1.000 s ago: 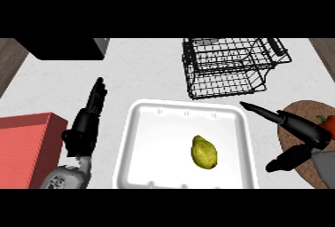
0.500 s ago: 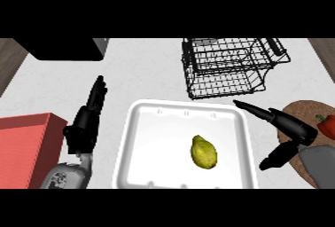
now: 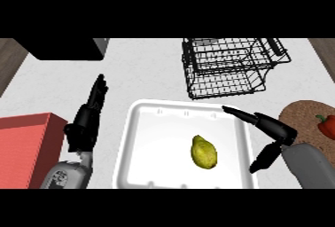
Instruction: Pick the pear from the tray and place it in the tiered basket
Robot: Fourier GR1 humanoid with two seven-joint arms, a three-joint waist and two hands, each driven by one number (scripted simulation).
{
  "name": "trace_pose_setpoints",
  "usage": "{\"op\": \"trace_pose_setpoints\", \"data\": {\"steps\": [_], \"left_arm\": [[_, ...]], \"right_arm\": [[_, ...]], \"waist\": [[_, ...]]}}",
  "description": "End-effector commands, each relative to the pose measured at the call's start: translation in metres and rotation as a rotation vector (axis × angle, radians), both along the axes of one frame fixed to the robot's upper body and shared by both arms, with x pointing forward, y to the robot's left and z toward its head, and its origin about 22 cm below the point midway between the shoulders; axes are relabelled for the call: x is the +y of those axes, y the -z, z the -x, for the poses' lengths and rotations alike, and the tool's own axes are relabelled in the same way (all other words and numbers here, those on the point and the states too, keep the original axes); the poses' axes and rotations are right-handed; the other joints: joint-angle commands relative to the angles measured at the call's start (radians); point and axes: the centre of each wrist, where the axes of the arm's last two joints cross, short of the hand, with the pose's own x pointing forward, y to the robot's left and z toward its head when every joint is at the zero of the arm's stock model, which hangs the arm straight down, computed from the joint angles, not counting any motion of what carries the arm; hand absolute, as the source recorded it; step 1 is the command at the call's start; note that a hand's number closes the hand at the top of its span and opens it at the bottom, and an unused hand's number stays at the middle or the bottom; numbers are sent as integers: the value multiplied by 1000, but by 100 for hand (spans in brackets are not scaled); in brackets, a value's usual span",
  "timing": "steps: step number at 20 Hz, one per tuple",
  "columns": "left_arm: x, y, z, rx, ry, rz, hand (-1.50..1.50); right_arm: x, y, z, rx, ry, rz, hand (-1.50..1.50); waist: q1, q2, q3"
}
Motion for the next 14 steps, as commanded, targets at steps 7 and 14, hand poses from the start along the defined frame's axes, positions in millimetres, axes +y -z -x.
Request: {"op": "trace_pose_setpoints", "data": {"steps": [7,14], "left_arm": [[-2,5,-1,1,-11,-22,0],[-9,-16,13,4,-5,5,0]], "right_arm": [[8,9,2,34,-121,-107,-150],[38,18,7,36,-141,-101,-150]], "waist": [[-4,-1,0],[-1,-3,0]]}}
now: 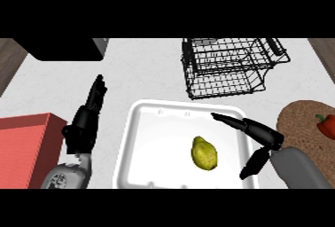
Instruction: Pick the pear from the tray and place it in the tiered basket
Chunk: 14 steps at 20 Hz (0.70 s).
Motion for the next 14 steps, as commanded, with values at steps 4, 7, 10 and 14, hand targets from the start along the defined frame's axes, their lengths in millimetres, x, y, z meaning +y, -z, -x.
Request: {"op": "trace_pose_setpoints", "data": {"steps": [4,7,10,14], "left_arm": [[-15,11,-6,-2,10,14,0],[-1,-10,-6,-5,17,13,0],[-11,-7,-11,-1,13,28,0],[-12,8,-7,14,7,5,0]], "right_arm": [[2,-13,-14,51,-92,-23,-150],[32,-19,-23,58,-110,-19,-150],[46,-4,-3,55,-103,-32,-150],[50,-14,-18,70,-105,-10,-150]], "waist": [[0,1,0],[3,0,0],[-3,0,0],[-1,0,0]]}}
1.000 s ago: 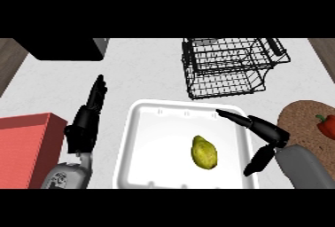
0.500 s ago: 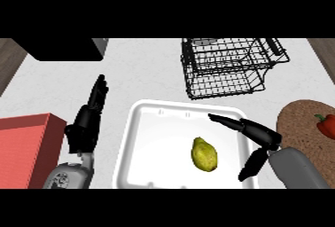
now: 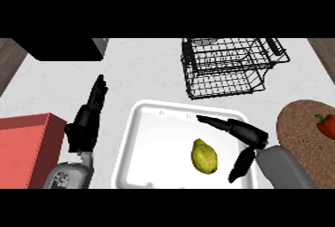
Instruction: Pick the pear from the tray and place it in the tiered basket
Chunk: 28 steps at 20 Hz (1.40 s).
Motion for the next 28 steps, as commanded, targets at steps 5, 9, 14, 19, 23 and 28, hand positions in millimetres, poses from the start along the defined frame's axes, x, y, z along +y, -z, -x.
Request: {"op": "trace_pose_setpoints", "data": {"steps": [5,9,14,19,23,28], "left_arm": [[7,-4,11,-8,-20,-9,0],[-13,11,6,-21,6,-5,0],[6,-6,-2,8,-3,1,0],[5,8,1,-3,-8,-2,0],[4,10,-10,1,-5,-21,0],[6,-1,5,-17,7,4,0]], "right_arm": [[9,16,2,43,-33,-45,-150],[24,13,-9,47,-57,-45,-150],[22,19,3,51,-37,-55,-150],[42,14,4,84,-30,-90,-150],[47,31,7,78,23,-129,150],[51,39,15,-97,97,-98,150]], "waist": [[1,0,0],[2,1,0],[0,0,0],[0,0,0],[0,1,0],[5,0,0]]}}
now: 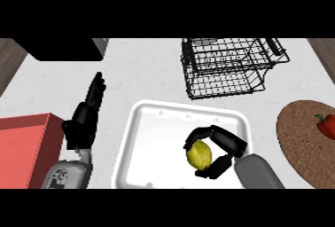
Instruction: Pick the pear from the tray and place it in the tiered basket
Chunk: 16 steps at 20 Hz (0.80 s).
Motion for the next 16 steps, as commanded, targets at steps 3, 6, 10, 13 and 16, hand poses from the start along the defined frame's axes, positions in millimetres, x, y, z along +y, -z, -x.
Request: {"op": "trace_pose_setpoints", "data": {"steps": [3,6,10,13,16], "left_arm": [[-2,-7,15,1,-2,25,0],[12,2,12,12,-14,0,0],[3,1,6,16,-4,-6,0],[5,0,6,16,-5,-19,0],[-2,5,9,29,0,-7,0]], "right_arm": [[29,-6,16,-120,65,-12,150],[36,-8,1,-148,159,201,150],[-1,-21,-17,-240,295,770,150],[-5,-32,-27,-293,402,1026,150],[43,-57,-36,-357,550,1128,150]], "waist": [[-2,-1,0],[2,-1,-1],[-16,-21,-19],[-19,-26,-17],[-13,-22,-10]]}}
